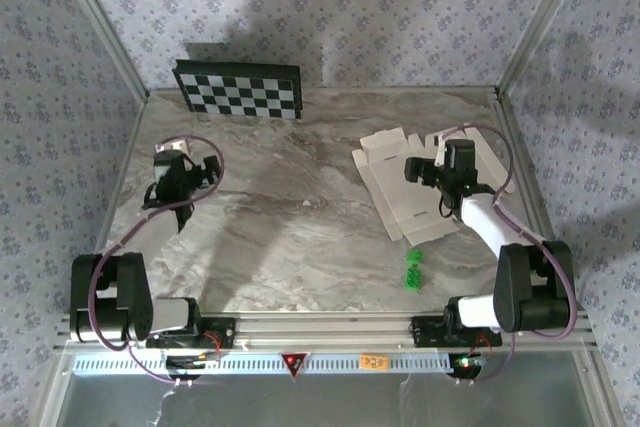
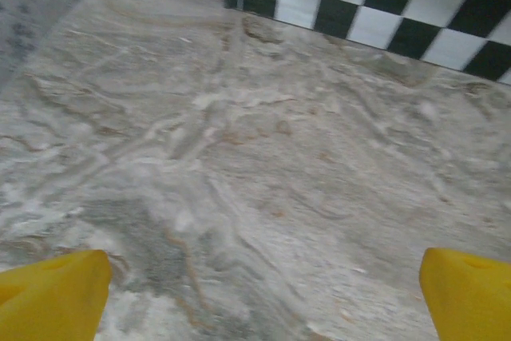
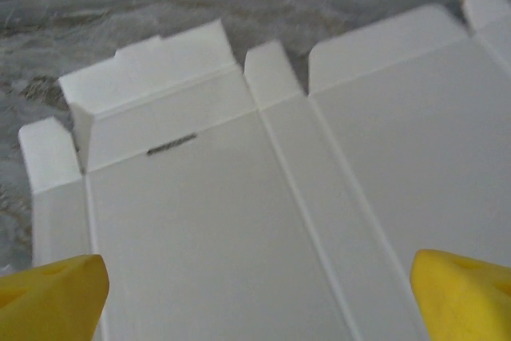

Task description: Fold the paper box

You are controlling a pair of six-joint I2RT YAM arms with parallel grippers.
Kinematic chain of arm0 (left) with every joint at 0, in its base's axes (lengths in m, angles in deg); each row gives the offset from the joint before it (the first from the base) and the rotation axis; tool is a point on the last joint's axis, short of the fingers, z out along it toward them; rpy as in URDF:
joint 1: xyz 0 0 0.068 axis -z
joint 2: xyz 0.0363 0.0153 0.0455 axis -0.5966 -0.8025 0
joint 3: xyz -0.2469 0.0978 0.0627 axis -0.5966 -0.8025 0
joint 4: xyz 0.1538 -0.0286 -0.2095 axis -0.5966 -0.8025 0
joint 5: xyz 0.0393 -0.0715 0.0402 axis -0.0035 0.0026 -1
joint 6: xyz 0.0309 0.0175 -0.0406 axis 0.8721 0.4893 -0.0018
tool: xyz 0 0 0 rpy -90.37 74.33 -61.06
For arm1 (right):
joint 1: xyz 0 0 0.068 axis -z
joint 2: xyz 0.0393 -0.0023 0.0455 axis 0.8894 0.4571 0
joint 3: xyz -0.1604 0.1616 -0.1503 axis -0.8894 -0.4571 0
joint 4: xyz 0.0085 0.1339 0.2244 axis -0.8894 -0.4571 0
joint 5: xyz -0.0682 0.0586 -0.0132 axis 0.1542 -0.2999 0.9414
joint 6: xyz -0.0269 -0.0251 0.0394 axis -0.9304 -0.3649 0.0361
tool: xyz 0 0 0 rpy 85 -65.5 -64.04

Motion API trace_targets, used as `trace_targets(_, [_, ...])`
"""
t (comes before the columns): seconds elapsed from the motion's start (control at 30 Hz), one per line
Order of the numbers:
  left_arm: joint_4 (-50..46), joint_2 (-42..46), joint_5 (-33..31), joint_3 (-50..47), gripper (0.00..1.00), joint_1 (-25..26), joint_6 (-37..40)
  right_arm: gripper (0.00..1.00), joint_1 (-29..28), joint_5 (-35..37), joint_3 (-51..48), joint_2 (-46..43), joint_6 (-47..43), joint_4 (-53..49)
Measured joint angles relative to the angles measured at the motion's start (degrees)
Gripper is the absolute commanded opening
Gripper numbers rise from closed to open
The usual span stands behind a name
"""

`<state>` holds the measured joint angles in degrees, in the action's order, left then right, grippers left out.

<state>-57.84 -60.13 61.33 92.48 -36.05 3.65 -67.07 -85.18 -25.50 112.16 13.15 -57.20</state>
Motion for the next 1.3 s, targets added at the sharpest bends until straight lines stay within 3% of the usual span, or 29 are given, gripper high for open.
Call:
trace_targets(0.27, [-9.79,0.59,9.75,5.46,0.97,3.61,-6.54,0.95,-1.73,-8.2,3.96,7.04,7.23,-10.54])
trace_targets(0.43, [-12.28,0.59,12.94,7.8,0.97,8.87,-8.15,0.92,-2.75,-13.35,7.08,15.08,8.44,-13.92])
trace_targets(0.6, [-12.5,0.61,14.49,7.61,0.97,11.08,-10.8,0.89,-4.9,-17.31,11.41,20.02,8.76,-14.36])
trace_targets(1.3, [-15.78,7.04,14.47,4.02,0.94,13.07,-14.88,0.87,-33.16,-30.1,37.9,44.13,24.09,-1.64])
